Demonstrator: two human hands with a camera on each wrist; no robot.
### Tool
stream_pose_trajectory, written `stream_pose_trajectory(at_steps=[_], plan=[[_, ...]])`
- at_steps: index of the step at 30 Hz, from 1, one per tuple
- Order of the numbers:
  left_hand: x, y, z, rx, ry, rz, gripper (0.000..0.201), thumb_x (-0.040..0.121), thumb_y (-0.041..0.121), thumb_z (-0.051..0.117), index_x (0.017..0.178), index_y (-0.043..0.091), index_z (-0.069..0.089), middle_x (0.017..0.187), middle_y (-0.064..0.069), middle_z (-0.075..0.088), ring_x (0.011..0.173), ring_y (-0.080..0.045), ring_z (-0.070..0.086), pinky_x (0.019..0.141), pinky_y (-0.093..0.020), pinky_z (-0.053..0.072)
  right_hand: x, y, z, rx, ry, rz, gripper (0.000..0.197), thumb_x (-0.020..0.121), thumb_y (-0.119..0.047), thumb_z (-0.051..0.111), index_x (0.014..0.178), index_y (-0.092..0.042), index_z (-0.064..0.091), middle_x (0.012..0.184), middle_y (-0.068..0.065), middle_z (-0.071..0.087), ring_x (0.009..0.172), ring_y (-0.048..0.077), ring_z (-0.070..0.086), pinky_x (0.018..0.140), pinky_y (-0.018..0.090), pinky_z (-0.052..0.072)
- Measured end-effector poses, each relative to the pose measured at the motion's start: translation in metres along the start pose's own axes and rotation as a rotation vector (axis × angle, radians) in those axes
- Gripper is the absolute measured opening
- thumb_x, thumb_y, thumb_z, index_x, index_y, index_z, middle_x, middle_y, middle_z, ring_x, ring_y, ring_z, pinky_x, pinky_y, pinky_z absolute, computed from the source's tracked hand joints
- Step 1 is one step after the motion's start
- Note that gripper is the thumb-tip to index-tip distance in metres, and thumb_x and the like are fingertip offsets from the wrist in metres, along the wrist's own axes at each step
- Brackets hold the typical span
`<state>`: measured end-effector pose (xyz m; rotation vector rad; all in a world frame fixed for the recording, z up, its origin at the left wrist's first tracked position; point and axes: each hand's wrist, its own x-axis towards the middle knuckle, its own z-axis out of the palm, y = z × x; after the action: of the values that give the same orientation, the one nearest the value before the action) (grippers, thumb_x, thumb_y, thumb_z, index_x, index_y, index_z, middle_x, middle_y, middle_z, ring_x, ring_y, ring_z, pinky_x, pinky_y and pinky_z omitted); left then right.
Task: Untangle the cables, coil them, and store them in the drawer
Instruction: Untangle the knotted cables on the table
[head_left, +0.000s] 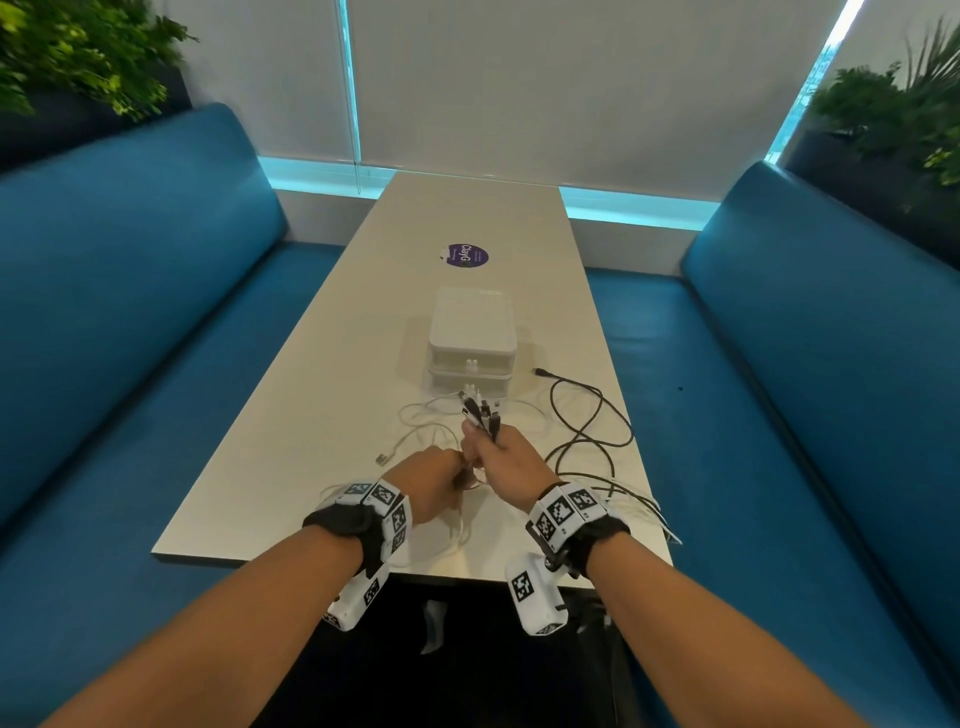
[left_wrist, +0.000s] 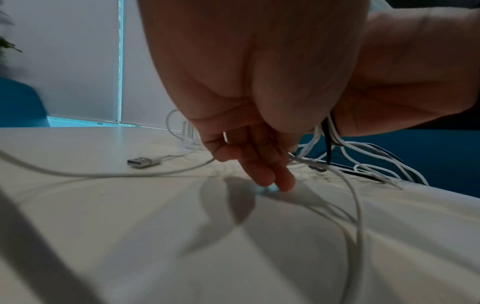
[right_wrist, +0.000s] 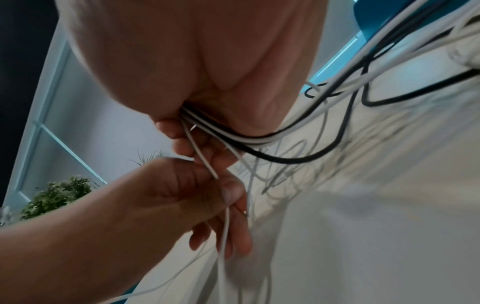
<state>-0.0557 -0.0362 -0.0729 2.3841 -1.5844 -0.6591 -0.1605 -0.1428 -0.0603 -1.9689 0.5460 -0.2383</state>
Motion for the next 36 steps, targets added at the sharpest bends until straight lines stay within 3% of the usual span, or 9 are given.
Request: stream_pose_trajectory(at_steps=[5,10,15,19,23,25,27,32,36], plan=[[-0.004,-0.003,-0.002,-0.055,-0.021,0.002,0.02,0.097,0.007,0.049,0.091,0.021,0.062,0.075,0.009,0.064,0.076,-0.015,0.065,0.079,-0.03,0.051,-0.001,-0.003,-0.003,-0.011,-0.07,-0.007,0.046,0.104,-0.04,0.041,0.063,-0.018,0.043,0.061,-0.003,0.047,0.061,0.014,0.045,0.07,0.03,0.039],[-0.009,-0.015,-0.014,0.047,-0.047,0.006,0.022,0.094,0.014,0.045,0.078,0.019,0.06,0.073,0.006,0.065,0.065,-0.012,0.059,0.065,-0.027,0.043,-0.004,0.008,-0.019,-0.3,-0.101,0.034,0.042,0.102,-0.044,0.041,0.07,-0.018,0.044,0.062,-0.001,0.048,0.057,0.017,0.044,0.058,0.031,0.032],[-0.013,-0.034,-0.021,0.196,-0.001,-0.02,0.029,0.105,0.03,0.037,0.087,0.021,0.058,0.089,0.001,0.066,0.086,-0.024,0.058,0.089,-0.037,0.039,-0.005,0.022,-0.041,-0.363,0.004,0.077,0.039,0.105,-0.039,0.04,0.071,-0.021,0.045,0.063,-0.002,0.05,0.055,0.014,0.044,0.053,0.029,0.031],[-0.017,-0.039,-0.026,0.178,-0.019,-0.042,0.04,0.106,0.042,0.034,0.078,0.023,0.056,0.083,0.002,0.063,0.089,-0.024,0.06,0.087,-0.04,0.048,-0.002,0.028,-0.047,-0.186,0.122,0.14,0.041,0.105,-0.038,0.039,0.069,-0.018,0.044,0.057,-0.002,0.047,0.051,0.016,0.044,0.057,0.031,0.037],[-0.013,-0.016,-0.018,0.251,-0.042,-0.03,0.038,0.106,0.042,0.035,0.077,0.023,0.052,0.08,0.001,0.056,0.082,-0.023,0.057,0.074,-0.034,0.043,0.0,0.013,-0.034,0.082,0.119,0.163,0.037,0.104,-0.038,0.042,0.077,-0.014,0.052,0.057,0.006,0.063,0.063,0.032,0.066,0.072,0.04,0.055],[-0.009,-0.007,-0.012,0.281,-0.021,-0.011,0.04,0.105,0.042,0.036,0.079,0.02,0.056,0.077,0.001,0.055,0.076,-0.022,0.055,0.069,-0.033,0.04,0.0,0.005,-0.03,0.15,0.097,0.15,0.037,0.103,-0.038,0.043,0.076,-0.014,0.053,0.055,0.003,0.055,0.052,0.026,0.056,0.058,0.036,0.049],[-0.006,-0.002,-0.007,0.271,-0.002,0.004,0.04,0.105,0.041,0.037,0.08,0.017,0.057,0.076,0.0,0.057,0.074,-0.023,0.057,0.067,-0.034,0.042,-0.002,-0.001,-0.023,0.018,0.077,0.09,0.039,0.103,-0.039,0.044,0.072,-0.017,0.055,0.056,-0.002,0.051,0.048,0.015,0.046,0.053,0.028,0.037],[-0.004,-0.001,-0.012,0.126,0.004,0.005,0.023,0.099,0.019,0.042,0.096,0.017,0.065,0.098,-0.003,0.071,0.086,-0.023,0.065,0.081,-0.04,0.052,-0.007,0.008,-0.005,-0.299,0.036,0.003,0.032,0.099,-0.034,0.046,0.08,-0.017,0.065,0.083,0.002,0.069,0.08,0.02,0.063,0.078,0.037,0.051],[-0.012,-0.015,-0.015,0.07,0.019,0.004,0.028,0.105,0.023,0.039,0.094,0.012,0.063,0.091,0.002,0.064,0.082,-0.019,0.058,0.074,-0.032,0.043,-0.006,0.016,-0.001,-0.297,0.026,0.011,0.025,0.096,-0.035,0.049,0.092,-0.017,0.066,0.09,0.003,0.068,0.085,0.022,0.062,0.08,0.039,0.05]])
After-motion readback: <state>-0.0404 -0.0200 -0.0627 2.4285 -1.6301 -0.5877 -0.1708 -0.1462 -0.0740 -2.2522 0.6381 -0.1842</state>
